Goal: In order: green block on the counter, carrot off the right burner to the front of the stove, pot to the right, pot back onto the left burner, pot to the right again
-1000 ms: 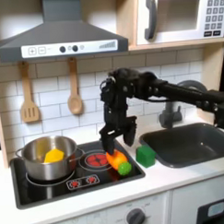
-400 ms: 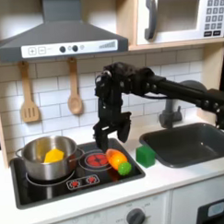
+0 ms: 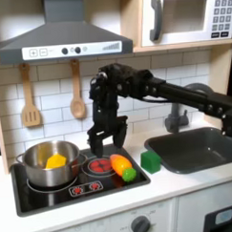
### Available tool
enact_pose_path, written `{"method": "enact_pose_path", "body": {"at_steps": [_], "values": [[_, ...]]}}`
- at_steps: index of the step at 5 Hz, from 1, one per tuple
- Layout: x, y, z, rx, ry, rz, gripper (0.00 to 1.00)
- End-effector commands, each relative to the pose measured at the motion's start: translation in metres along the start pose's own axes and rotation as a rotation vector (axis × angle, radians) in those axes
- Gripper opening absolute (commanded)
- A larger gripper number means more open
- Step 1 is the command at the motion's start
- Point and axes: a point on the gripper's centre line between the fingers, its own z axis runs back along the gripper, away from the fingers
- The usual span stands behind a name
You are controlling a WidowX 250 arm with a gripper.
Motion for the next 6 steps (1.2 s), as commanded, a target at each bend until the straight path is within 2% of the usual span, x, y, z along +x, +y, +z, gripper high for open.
{"method": "enact_pose_path", "body": {"at_steps": [1, 3, 5, 6], "values": [[0.013, 0.020, -0.004, 0.000, 0.007, 0.030, 1.00], [0.026, 0.034, -0.008, 0.003, 0.018, 0.064, 1.00], [0.037, 0.027, 0.002, -0.019, 0.000, 0.073, 1.00], [0.039, 0.033, 0.000, -0.005, -0.003, 0.086, 1.00]]}}
